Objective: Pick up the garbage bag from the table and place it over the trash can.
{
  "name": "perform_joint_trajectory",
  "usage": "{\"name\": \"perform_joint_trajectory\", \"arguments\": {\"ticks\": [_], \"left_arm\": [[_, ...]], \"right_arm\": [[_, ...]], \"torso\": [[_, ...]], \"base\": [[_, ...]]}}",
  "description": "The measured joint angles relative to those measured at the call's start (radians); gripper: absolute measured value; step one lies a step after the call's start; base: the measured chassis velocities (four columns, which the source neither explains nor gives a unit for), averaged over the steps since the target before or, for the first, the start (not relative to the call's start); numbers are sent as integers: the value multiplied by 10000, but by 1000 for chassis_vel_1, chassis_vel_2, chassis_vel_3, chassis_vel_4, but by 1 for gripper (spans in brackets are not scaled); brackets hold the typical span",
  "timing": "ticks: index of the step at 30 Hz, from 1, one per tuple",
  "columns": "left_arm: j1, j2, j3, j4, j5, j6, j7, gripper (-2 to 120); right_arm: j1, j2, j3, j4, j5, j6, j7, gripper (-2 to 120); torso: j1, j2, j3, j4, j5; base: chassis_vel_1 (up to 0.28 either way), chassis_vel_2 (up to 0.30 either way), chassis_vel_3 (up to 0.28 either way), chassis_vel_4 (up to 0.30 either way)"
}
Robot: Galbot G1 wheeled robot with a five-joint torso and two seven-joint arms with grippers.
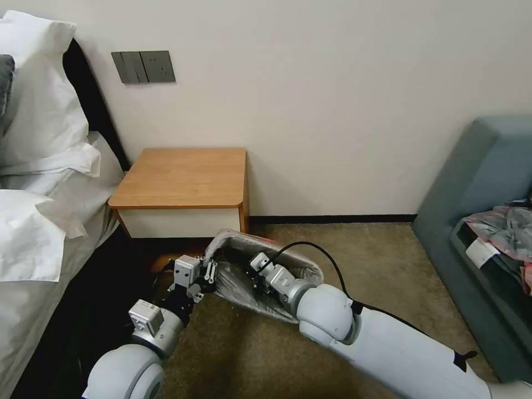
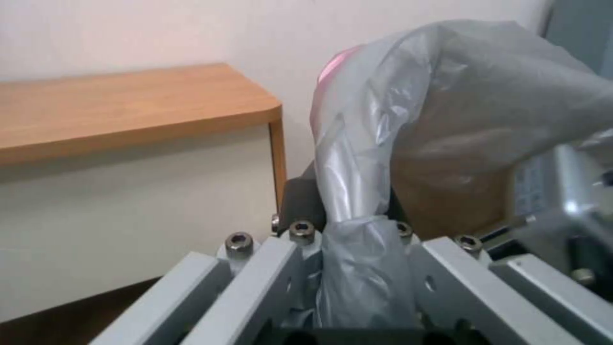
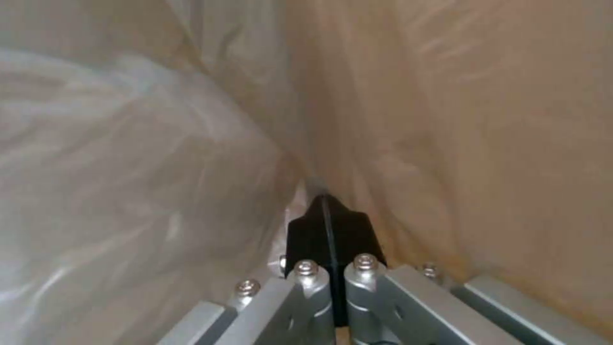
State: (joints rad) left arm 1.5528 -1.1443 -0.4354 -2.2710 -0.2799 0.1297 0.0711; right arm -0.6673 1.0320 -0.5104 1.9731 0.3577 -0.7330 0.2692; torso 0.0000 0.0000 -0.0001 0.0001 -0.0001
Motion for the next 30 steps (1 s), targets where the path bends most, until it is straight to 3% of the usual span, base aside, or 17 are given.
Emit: {"name": "perform_joint_trajectory", "arguments": {"ticks": [18, 30], "left_arm": [[103, 156, 69, -125, 830, -112, 473, 3], [105, 163, 122, -124, 835, -88, 489, 3]], "right_arm": [[-32, 259, -303, -890, -649, 6, 193, 0], [-61, 327, -239, -1201, -711, 10, 164, 0]], "torso": [[0, 0, 0, -1, 1], [0, 0, 1, -1, 1]], "base": [[0, 0, 0, 0], [0, 0, 0, 0]]}}
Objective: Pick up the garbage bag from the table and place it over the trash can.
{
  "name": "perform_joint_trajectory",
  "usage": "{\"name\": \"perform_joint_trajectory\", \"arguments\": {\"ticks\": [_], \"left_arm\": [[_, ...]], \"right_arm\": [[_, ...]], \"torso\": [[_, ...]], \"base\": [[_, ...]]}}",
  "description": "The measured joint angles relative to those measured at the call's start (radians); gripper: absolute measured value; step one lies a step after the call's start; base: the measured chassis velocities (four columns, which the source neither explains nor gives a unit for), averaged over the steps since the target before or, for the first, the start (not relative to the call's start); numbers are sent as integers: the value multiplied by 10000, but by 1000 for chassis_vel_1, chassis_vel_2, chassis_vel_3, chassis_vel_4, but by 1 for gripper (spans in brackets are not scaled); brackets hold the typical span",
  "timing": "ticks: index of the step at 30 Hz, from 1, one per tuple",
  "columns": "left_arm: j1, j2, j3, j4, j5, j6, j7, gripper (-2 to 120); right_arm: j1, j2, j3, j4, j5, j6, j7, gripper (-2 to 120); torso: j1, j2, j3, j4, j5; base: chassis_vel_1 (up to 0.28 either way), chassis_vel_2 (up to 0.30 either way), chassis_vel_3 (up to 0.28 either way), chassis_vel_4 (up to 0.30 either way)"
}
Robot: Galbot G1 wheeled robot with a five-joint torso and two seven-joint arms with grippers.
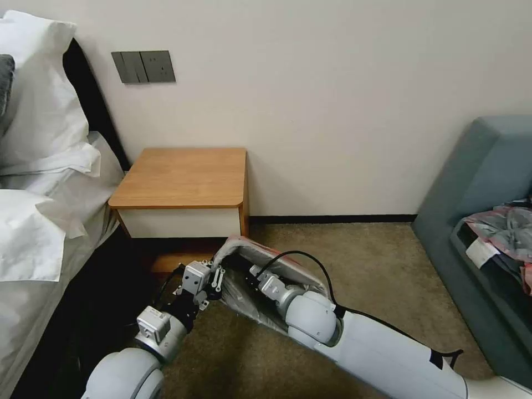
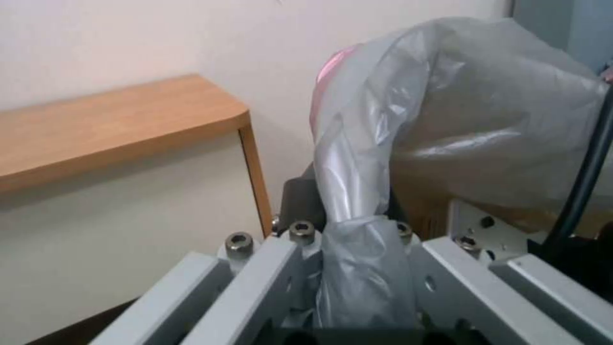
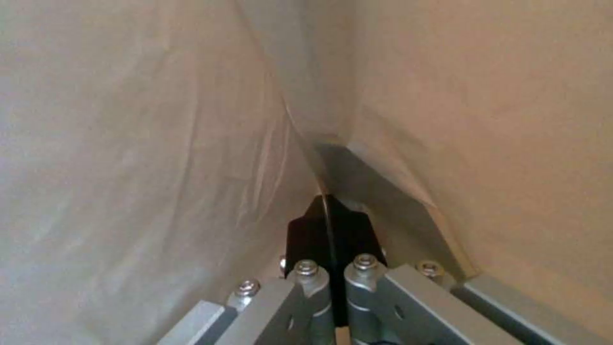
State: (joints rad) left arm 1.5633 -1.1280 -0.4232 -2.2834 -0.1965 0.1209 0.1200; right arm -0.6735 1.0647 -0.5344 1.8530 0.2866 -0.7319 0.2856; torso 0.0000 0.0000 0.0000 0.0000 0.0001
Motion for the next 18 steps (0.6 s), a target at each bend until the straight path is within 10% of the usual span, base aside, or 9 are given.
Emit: {"name": "perform_joint_trajectory", "arguments": {"ticks": [18], "left_arm": [[-297, -180, 213, 544, -1642, 567, -993, 3]], "right_arm": [[-326, -460, 288, 1325, 1389, 12, 54, 0]], "torso": [[0, 1, 0, 0, 0]], "base": [[0, 0, 0, 0]]}}
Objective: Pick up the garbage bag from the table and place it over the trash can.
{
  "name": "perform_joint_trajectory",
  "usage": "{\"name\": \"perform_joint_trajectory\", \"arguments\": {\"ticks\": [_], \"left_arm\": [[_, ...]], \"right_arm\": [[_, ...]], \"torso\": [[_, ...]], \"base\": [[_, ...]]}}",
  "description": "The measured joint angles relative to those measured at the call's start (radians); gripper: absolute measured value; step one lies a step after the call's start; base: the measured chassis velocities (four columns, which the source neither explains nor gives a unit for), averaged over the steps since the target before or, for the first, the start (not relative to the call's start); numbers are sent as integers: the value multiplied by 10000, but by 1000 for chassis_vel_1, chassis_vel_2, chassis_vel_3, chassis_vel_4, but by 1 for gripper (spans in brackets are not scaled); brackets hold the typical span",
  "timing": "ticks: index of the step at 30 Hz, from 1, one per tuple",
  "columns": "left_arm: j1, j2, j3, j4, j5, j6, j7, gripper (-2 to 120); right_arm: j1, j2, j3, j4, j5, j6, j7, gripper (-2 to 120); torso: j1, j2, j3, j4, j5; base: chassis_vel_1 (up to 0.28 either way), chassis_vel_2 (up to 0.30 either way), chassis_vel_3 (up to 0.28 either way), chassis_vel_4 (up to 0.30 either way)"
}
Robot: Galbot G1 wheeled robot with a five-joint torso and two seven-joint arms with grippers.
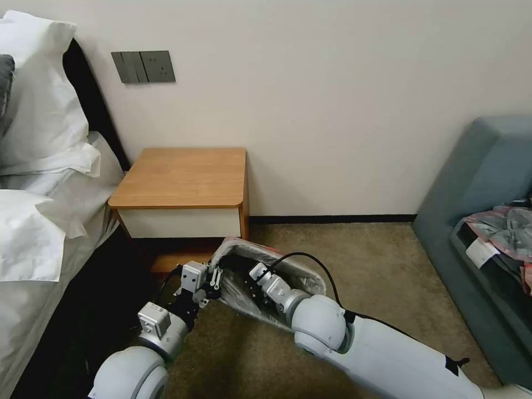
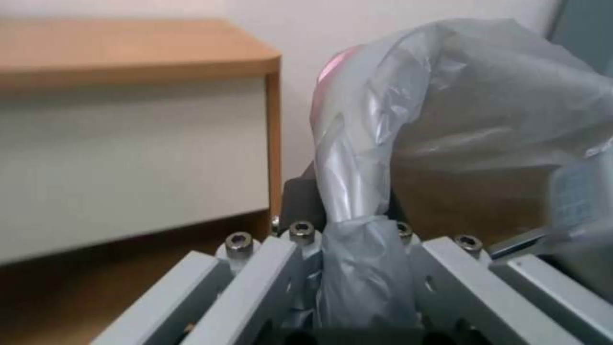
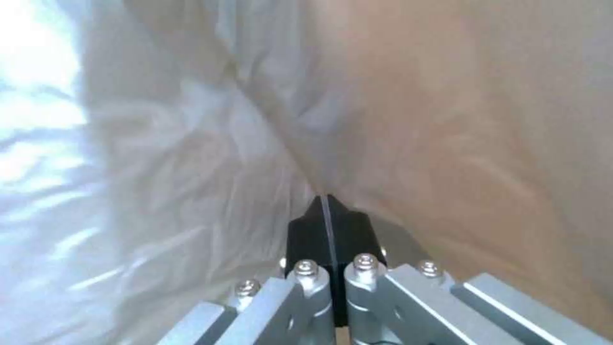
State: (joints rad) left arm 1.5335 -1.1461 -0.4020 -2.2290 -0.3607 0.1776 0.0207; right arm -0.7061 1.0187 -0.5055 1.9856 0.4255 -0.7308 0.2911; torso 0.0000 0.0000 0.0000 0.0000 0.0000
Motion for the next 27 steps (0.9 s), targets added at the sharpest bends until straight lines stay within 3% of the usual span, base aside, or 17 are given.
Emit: {"name": "perform_joint_trajectory", "arguments": {"ticks": [11, 14, 21, 27], "left_arm": [[-207, -279, 295, 348, -1265, 602, -1125, 3], [-245, -342, 366, 431, -1584, 748, -1474, 3], [-441, -555, 573, 807, -2611, 1279, -2944, 3], [-421, -804, 756, 1076, -2911, 1572, -3441, 3]], "right_arm": [[-842, -396, 1133, 1167, 1193, 116, -115, 0], [-1271, -542, 1542, 1534, 1408, 378, -208, 0], [-2887, -829, 3166, 2437, 1218, 1667, -1156, -1], [-3826, -512, 4807, 2493, -128, 2657, -1499, 23]], "torso": [[0, 0, 0, 0, 0], [0, 0, 0, 0, 1], [0, 0, 0, -1, 2], [0, 0, 0, -1, 0]], "base": [[0, 0, 0, 0], [0, 0, 0, 0], [0, 0, 0, 0], [0, 0, 0, 0]]}}
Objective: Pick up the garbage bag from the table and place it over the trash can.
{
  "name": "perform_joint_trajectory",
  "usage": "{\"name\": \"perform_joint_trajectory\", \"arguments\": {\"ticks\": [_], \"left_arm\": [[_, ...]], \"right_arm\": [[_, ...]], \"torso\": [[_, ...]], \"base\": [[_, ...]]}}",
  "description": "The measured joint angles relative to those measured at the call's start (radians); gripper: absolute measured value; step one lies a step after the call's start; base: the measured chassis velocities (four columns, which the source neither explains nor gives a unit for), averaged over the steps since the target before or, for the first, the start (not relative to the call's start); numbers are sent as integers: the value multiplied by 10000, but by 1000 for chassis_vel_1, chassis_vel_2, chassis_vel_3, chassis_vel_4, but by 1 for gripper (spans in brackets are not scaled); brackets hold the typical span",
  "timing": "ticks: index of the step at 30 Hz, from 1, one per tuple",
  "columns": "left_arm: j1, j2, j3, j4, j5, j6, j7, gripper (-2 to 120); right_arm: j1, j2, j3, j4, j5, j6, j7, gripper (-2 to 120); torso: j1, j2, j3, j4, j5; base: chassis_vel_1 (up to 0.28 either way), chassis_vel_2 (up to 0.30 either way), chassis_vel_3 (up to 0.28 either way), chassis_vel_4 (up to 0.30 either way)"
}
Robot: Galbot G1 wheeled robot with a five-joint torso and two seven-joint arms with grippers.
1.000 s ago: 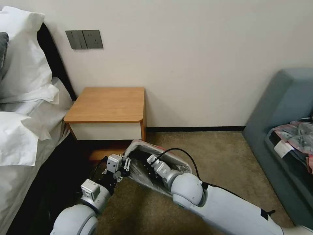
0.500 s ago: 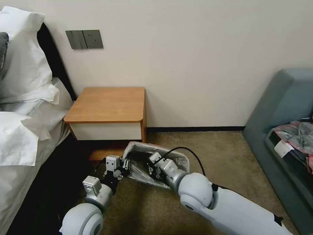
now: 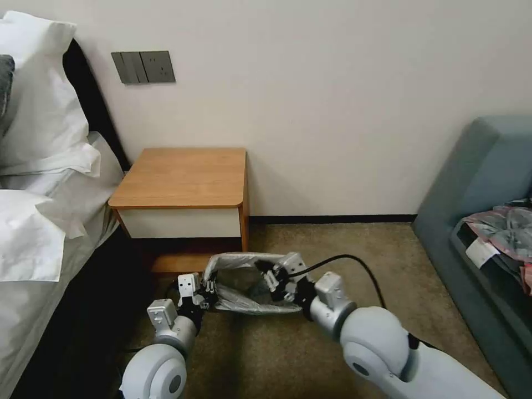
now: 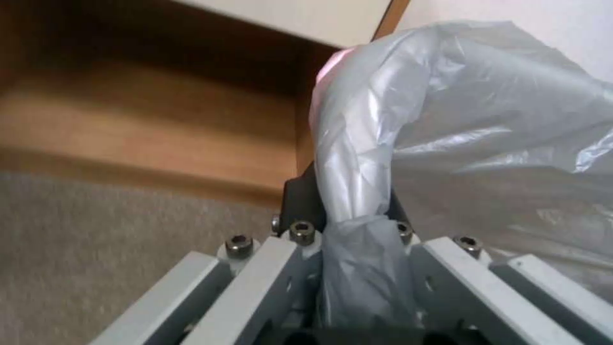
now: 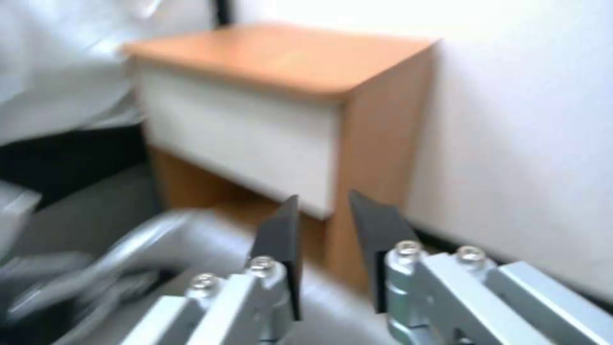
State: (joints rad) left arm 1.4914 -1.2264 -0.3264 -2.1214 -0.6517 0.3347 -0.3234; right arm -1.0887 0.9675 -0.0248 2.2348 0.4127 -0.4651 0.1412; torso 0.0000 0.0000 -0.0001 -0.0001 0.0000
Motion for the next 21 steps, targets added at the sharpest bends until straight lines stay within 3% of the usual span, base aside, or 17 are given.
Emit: {"name": "perform_joint_trajectory", "arguments": {"ticks": [4, 6, 7, 9, 11, 16, 21], "left_arm": [[147, -82, 1, 0, -50, 68, -137, 3], [179, -113, 2, 3, -76, 88, -224, 3], [179, -113, 2, 3, -76, 88, -224, 3], [206, -125, 16, 29, -65, 101, -225, 3], [212, -128, 19, 32, -64, 107, -224, 3], [360, -200, 110, 210, -47, 184, -301, 3], [482, -221, 131, 366, 17, 201, -313, 3]], "right_arm": [[-449, 375, 780, -74, -740, 254, -249, 33], [-1352, 841, 1833, -30, -1585, 681, -715, 44], [-1352, 841, 1833, -30, -1585, 681, -715, 44], [-2152, 1188, 2581, 73, -2250, 1060, -915, 56], [-2245, 1225, 2661, 84, -2320, 1107, -929, 58], [-3408, 1763, 3677, 85, -3442, 2052, -976, 82], [-3763, 2004, 4015, 96, -3659, 2341, -958, 96]], "torso": [[0, 0, 1, 4, 1], [0, 0, 1, 2, 3], [0, 0, 1, 2, 3], [0, 0, 1, -2, 1], [0, 0, 1, -1, 1], [-1, 0, 0, 0, 1], [-1, 0, 0, 1, 1]], "base": [[0, 0, 0, 0], [0, 0, 0, 0], [0, 0, 0, 0], [0, 0, 0, 0], [0, 0, 0, 0], [0, 0, 0, 0], [0, 0, 0, 0]]}}
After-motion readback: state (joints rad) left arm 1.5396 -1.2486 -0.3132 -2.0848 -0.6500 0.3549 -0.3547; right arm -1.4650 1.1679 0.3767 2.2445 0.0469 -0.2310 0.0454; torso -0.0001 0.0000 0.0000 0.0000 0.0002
